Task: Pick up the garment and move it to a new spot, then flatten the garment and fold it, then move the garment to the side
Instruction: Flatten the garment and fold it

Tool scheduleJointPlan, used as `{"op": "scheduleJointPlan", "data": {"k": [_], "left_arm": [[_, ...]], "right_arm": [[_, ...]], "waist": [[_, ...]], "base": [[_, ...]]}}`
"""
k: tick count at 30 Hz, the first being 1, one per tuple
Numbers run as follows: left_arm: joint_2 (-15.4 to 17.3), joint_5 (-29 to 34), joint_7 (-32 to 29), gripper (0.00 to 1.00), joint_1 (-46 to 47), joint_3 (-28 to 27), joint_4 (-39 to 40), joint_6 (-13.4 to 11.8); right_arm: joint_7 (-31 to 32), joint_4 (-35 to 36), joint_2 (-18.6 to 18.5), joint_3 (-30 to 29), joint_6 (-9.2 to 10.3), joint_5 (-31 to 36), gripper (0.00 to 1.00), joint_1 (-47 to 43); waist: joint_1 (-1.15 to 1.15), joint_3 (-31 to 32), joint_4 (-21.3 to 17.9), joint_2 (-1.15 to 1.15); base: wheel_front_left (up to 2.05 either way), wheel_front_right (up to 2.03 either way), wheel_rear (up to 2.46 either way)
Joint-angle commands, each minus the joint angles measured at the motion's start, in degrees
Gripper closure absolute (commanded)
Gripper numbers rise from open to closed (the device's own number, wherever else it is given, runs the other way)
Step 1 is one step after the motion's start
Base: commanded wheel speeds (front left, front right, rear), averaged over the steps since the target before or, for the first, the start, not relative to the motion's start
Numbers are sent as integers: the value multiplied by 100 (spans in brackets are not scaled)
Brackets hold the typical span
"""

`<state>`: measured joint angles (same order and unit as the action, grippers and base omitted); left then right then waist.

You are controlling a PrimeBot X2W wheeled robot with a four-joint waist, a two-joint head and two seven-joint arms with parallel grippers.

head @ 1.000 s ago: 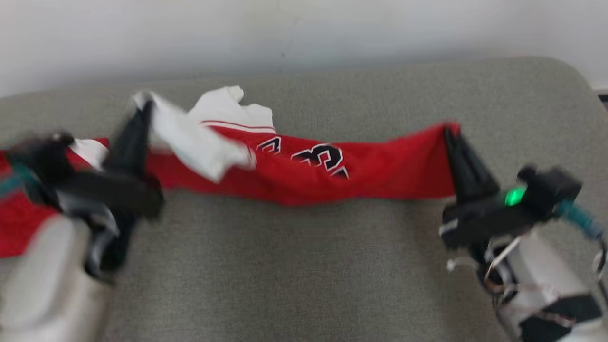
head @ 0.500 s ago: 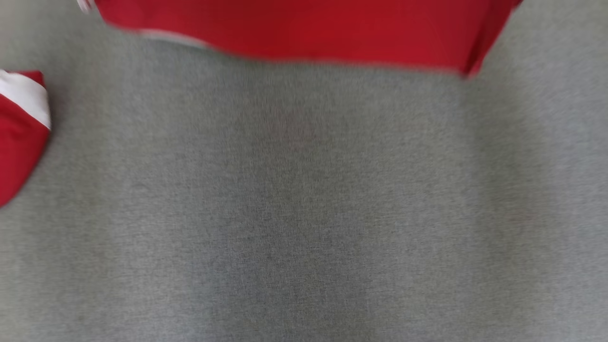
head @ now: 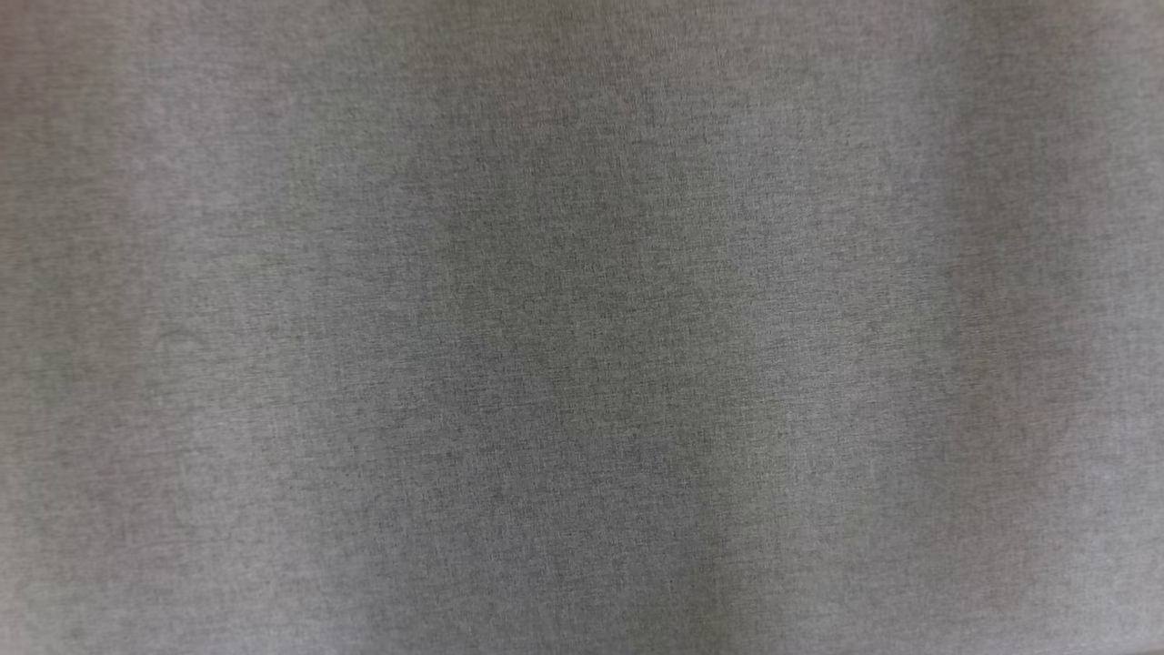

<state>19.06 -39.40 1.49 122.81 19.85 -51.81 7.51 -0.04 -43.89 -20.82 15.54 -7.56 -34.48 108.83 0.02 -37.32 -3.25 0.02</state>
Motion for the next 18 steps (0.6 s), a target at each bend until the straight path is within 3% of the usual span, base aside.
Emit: {"op": "scheduleJointPlan", "data": {"k": [1,8,18], "left_arm": [[-28,-12,84,100,193,75,-189,-7],[-96,-94,179,100,359,326,-574,-7],[62,-374,238,100,502,713,-860,-7]], "right_arm": [[-64,-232,33,47,16,2,100,236],[-251,-779,124,234,16,-87,100,530],[-452,-1152,106,663,16,-381,100,651]], "waist": [[-2,-71,-13,-2],[-2,-130,-24,-2],[-2,-217,-58,-2]], "base": [[0,0,0],[0,0,0],[0,0,0]]}}
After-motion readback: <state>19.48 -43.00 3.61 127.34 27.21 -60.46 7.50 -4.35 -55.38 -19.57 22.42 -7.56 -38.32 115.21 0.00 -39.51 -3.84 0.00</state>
